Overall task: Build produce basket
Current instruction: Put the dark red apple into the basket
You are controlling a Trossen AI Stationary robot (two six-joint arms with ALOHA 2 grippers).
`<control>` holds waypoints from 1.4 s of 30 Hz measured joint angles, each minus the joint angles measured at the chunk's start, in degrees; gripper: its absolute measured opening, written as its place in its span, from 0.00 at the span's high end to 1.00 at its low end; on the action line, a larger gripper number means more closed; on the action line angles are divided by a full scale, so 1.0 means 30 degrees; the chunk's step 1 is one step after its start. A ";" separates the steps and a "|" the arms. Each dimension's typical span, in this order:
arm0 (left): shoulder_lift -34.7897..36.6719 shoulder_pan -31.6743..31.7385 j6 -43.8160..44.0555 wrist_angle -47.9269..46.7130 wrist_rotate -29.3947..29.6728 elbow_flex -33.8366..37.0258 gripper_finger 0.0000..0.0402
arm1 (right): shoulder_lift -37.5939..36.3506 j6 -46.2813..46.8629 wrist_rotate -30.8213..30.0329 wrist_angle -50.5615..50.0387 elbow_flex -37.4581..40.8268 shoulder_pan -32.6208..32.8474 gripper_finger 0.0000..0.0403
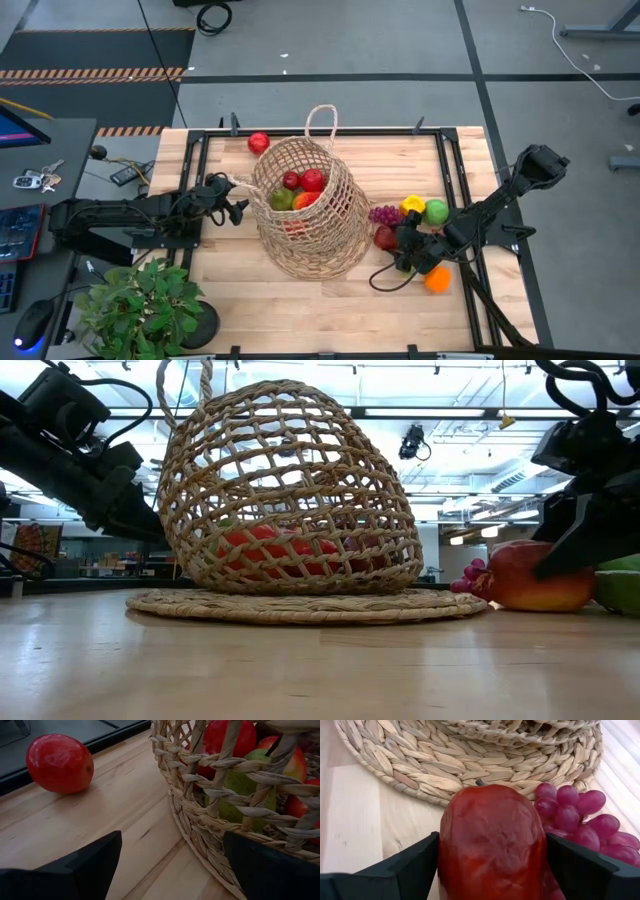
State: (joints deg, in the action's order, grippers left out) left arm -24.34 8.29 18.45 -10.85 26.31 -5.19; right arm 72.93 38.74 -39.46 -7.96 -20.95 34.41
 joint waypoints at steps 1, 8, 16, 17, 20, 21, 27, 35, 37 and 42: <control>-0.0001 -0.0003 0.0003 0.0000 0.0001 0.0000 0.11 | 0.0000 -0.0002 0.0022 -0.0001 0.0000 0.0000 0.13; 0.0002 -0.0006 -0.0002 0.0000 0.0003 -0.0004 0.11 | 0.0007 -0.0438 0.0101 0.0246 0.0026 0.0000 0.14; -0.0001 0.0002 -0.0001 0.0000 -0.0001 -0.0003 0.11 | 0.0036 -0.2505 0.1581 0.2985 0.0051 0.0275 0.14; -0.0006 -0.0006 -0.0004 0.0000 0.0003 0.0000 0.11 | 0.0036 -0.2596 0.1568 0.3149 0.0051 0.0277 0.14; -0.0006 -0.0001 -0.0004 0.0000 0.0003 0.0000 0.11 | 0.0036 -0.2623 0.1537 0.3117 0.0051 0.0262 0.14; -0.0001 -0.0003 -0.0004 0.0000 0.0003 0.0000 0.11 | 0.0036 -0.2628 0.1539 0.3141 0.0051 0.0264 0.14; -0.0002 -0.0002 -0.0004 0.0000 0.0002 0.0000 0.11 | 0.0036 -0.2634 0.1563 0.3213 0.0051 0.0270 0.14; 0.0000 -0.0004 0.0002 0.0000 0.0006 -0.0004 0.11 | 0.0036 -0.3666 0.2099 0.5038 0.0051 0.0270 0.14; 0.0002 -0.0006 -0.0004 0.0000 0.0006 -0.0005 0.11 | 0.0036 -0.4076 0.2556 0.5816 0.0041 0.0270 0.14; 0.0002 0.0002 -0.0004 0.0000 0.0001 0.0000 0.11 | 0.0036 -0.4894 0.3221 0.7223 0.0036 0.0270 0.14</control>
State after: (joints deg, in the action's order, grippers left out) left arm -24.34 8.29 18.44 -10.85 26.31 -5.19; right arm 73.03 24.06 -29.80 13.71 -20.84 35.22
